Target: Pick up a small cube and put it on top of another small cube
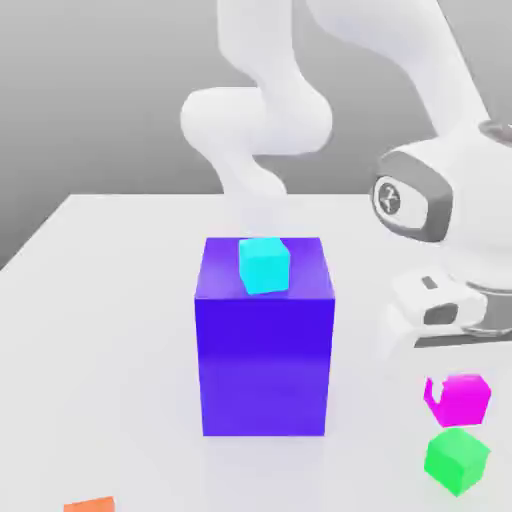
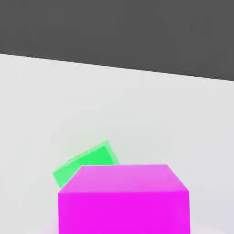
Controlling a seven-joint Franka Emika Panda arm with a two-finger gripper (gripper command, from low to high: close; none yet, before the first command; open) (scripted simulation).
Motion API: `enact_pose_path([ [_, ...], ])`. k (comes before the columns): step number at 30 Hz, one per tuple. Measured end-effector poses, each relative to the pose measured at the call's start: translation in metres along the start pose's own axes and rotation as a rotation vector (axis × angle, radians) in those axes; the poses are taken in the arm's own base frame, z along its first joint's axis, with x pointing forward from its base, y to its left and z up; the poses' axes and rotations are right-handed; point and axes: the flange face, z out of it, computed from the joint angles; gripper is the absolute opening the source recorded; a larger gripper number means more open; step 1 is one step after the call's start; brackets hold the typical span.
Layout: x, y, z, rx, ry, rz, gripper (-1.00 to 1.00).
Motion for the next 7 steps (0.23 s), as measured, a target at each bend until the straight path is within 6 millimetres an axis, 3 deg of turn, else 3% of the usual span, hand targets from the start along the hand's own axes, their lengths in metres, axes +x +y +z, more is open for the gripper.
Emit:
enact_pose_path([
  [1, -0.001, -0.001, 0.013, 0.0, 0.0, -0.005, -1.0],
  [2, -0.003, -0.001, 0.026, 0.0, 0.0, -0.008, 1.0],
  [7, -0.003, -0.001, 0.026, 0.0, 0.0, -0.008, 1.0],
])
